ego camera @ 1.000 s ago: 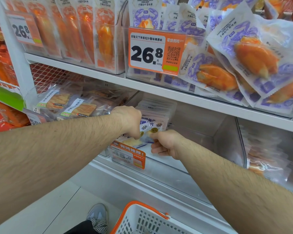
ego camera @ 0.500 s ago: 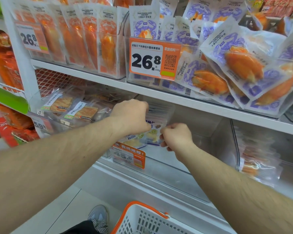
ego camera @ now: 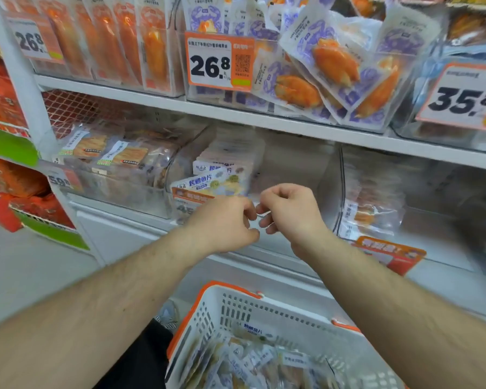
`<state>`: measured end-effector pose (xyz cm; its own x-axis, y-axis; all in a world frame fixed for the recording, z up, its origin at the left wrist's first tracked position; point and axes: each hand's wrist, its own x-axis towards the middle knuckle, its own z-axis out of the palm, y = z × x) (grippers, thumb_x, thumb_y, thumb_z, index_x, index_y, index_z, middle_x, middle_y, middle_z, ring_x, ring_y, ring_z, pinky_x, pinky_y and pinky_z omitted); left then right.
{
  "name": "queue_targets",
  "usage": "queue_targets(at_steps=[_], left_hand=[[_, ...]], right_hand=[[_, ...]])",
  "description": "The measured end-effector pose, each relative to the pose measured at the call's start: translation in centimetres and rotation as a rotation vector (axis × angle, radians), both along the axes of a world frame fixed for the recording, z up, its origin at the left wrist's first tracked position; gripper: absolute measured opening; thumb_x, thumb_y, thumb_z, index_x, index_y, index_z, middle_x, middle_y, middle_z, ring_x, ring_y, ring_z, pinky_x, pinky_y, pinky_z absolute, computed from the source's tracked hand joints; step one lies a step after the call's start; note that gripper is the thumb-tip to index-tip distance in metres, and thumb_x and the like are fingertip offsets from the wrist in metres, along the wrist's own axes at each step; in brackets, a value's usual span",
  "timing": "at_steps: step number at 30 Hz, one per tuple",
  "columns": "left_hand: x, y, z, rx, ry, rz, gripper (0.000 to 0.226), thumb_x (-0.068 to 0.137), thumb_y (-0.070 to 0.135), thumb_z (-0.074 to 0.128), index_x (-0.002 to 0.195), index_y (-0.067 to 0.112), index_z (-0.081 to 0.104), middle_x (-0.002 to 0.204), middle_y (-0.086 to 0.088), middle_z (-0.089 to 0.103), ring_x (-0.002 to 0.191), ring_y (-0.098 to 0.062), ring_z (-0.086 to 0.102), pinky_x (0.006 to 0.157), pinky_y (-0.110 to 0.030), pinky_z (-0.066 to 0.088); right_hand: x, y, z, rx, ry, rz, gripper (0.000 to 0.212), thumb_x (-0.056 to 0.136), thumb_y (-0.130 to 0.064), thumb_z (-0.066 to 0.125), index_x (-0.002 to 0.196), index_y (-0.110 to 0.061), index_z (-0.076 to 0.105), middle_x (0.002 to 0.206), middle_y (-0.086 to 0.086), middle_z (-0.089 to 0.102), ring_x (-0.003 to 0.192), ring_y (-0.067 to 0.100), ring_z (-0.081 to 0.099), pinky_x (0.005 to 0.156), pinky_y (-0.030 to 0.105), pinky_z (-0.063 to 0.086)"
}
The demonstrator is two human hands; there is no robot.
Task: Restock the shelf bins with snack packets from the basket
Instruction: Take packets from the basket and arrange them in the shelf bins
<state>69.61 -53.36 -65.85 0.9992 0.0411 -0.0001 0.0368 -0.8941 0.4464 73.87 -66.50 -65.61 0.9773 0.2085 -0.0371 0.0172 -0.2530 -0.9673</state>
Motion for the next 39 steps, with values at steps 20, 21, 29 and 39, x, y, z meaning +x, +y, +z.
queue_targets(at_steps=[20, 21, 29, 39], left_hand=[[-3.9, -4.8, -11.5, 0.143, 0.625, -0.447, 0.040, 0.095, 0.037, 0.060, 0.132, 0.021, 0.056, 0.126, 0.008, 0.059, 0.111, -0.014, 0.058, 0.094, -0.032, 0.048], [-3.8, -4.7, -11.6, 0.160, 0.637, -0.458, 0.041, 0.095, 0.038, 0.060, 0.132, 0.021, 0.056, 0.127, 0.009, 0.058, 0.112, -0.015, 0.057, 0.097, -0.034, 0.047], [-2.9, -3.9, -12.3, 0.192, 0.672, -0.459, 0.040, 0.094, 0.041, 0.059, 0.124, 0.016, 0.061, 0.117, 0.002, 0.064, 0.095, -0.016, 0.058, 0.098, -0.041, 0.050], [-3.0, -2.8, -11.3, 0.165, 0.584, -0.311, 0.056, 0.091, 0.051, 0.057, 0.130, 0.012, 0.053, 0.104, 0.000, 0.064, 0.087, -0.021, 0.063, 0.072, -0.033, 0.050]], right_hand=[[-7.8, -6.8, -27.5, -0.884, 0.428, 0.382, 0.018, 0.090, -0.019, 0.058, 0.083, -0.006, 0.068, 0.080, 0.012, 0.067, 0.069, 0.019, 0.057, 0.067, 0.029, 0.050], [-8.2, -6.6, -28.7, -0.903, 0.458, 0.409, 0.019, 0.089, -0.019, 0.057, 0.075, -0.007, 0.062, 0.074, 0.011, 0.062, 0.065, 0.019, 0.054, 0.063, 0.028, 0.046], [-10.1, -4.1, -33.0, -1.080, 0.403, 0.472, 0.024, 0.093, -0.020, 0.052, 0.069, -0.017, 0.050, 0.066, -0.001, 0.052, 0.056, 0.012, 0.048, 0.044, 0.023, 0.035], [-5.9, -4.5, -21.0, -0.601, 0.488, 0.178, 0.011, 0.084, -0.005, 0.049, 0.077, -0.005, 0.058, 0.062, 0.014, 0.064, 0.050, 0.023, 0.061, 0.053, 0.028, 0.050]])
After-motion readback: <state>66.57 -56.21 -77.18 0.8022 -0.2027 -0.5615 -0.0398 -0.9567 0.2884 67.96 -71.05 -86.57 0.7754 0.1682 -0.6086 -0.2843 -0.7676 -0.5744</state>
